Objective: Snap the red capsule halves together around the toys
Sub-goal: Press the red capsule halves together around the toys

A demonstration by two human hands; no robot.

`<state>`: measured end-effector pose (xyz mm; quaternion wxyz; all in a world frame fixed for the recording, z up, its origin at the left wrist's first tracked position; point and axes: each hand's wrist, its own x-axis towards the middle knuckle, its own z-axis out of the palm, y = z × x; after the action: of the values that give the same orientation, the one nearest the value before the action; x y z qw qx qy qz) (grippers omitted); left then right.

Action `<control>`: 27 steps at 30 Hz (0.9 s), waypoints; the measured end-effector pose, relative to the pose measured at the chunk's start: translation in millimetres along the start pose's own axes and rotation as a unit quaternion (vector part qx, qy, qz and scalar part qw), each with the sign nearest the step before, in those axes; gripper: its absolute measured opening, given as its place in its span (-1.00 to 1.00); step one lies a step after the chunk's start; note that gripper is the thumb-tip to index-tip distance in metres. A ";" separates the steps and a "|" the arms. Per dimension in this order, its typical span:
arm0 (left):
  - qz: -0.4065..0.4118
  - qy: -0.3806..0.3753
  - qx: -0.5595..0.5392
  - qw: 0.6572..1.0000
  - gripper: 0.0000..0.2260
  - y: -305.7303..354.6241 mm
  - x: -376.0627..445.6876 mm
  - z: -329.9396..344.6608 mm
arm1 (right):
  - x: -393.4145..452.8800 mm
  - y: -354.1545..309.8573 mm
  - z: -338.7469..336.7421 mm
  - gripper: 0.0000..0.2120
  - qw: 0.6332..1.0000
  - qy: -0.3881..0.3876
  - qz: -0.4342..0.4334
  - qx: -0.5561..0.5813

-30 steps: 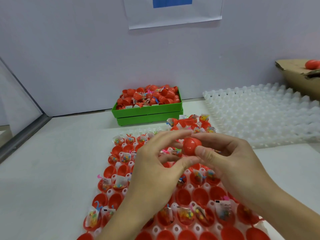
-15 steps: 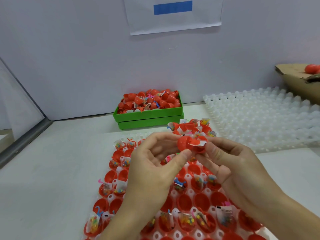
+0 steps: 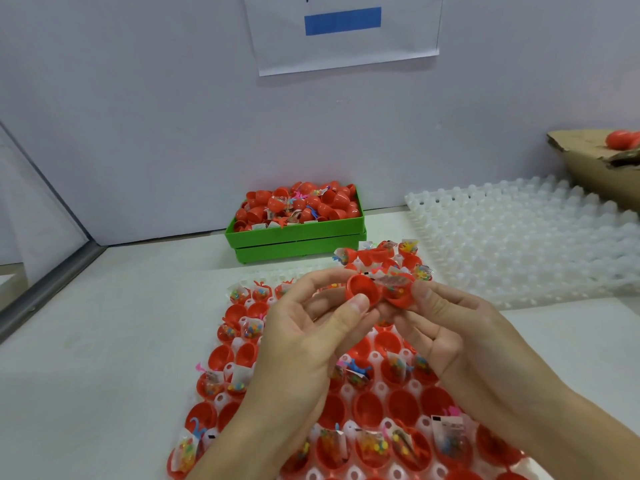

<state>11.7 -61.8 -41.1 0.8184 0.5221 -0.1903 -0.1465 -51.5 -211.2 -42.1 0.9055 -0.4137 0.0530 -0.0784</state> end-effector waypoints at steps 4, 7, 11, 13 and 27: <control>0.003 -0.008 -0.001 1.000 -0.78 0.6 -0.3 -1.0 | 0.0 0.0 -0.1 -0.72 1.000 0.011 -0.002 0.006; 0.011 -0.014 0.011 1.000 -0.80 1.3 -0.3 -1.0 | 0.1 -0.7 0.4 -0.75 1.000 0.018 -0.010 0.003; 0.026 -0.014 0.047 0.998 -0.80 -0.3 0.6 -2.5 | 0.4 -1.3 1.3 -0.71 0.999 0.031 -0.018 -0.010; 0.030 -0.014 0.061 0.998 -0.79 -0.8 0.7 -3.5 | 0.7 -1.2 0.7 -0.69 0.999 0.034 -0.020 -0.019; 0.105 0.077 0.231 0.964 -0.93 20.2 15.1 -35.5 | 13.0 -28.1 -23.6 -0.81 0.991 0.107 -0.084 0.011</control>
<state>42.4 -31.7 -33.9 0.6985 0.6836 -0.2095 0.0291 -45.3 -249.3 -36.6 0.8894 -0.3958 0.1136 -0.1983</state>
